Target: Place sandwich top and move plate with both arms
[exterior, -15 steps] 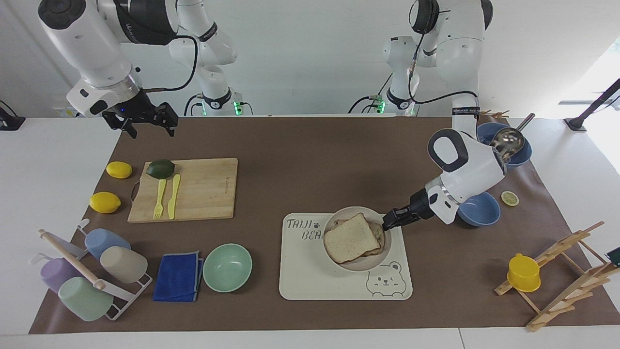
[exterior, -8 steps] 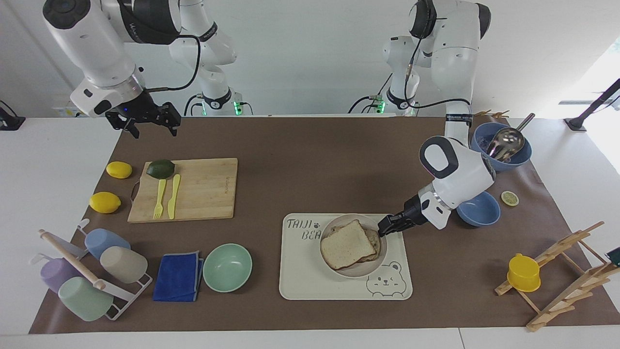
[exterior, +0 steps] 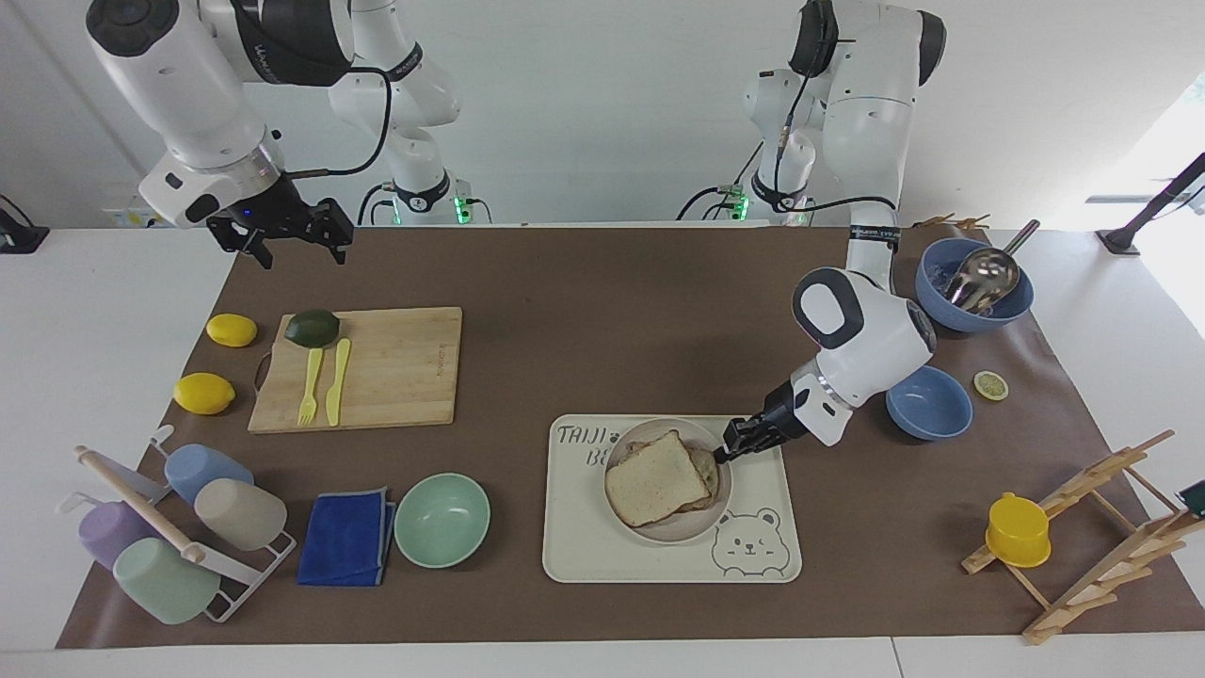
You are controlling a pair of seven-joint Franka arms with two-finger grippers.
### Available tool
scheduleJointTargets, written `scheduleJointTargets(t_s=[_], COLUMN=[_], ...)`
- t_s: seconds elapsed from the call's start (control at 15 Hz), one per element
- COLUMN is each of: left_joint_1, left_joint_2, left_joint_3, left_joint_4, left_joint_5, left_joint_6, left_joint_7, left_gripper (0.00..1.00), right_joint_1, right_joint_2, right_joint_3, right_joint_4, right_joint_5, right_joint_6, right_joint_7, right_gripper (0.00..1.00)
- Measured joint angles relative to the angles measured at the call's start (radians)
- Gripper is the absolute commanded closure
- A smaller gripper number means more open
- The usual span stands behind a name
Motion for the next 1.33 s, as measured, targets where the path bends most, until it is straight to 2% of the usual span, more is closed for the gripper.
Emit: scheduleJointTargets(t_s=[0.87,1.07,1.33], left_joint_1=[0.001,0.003,0.008], left_joint_2=[-0.003,-0.031,-0.154], left_joint_3=[0.003,0.018,0.149], left_joint_4=[0.004,0.006,0.018], left_joint_5=[0.013,0.133,0.308], left_joint_6=[-0.001,-0.024,-0.23], left_joint_7=[0.055,0.057,0.042], left_gripper=[0.0,0.0,0.0], right_joint_1=[0.0,0.0,0.0], right_joint_2=[0.0,0.0,0.0], right_joint_3=[0.005,0.006,0.006], right_joint_4=[0.0,0.0,0.0], right_joint_5=[0.0,0.0,0.0], right_joint_6=[-0.002,-0.003,-0.004], right_joint_7=[0.0,0.0,0.0], right_gripper=[0.0,0.0,0.0])
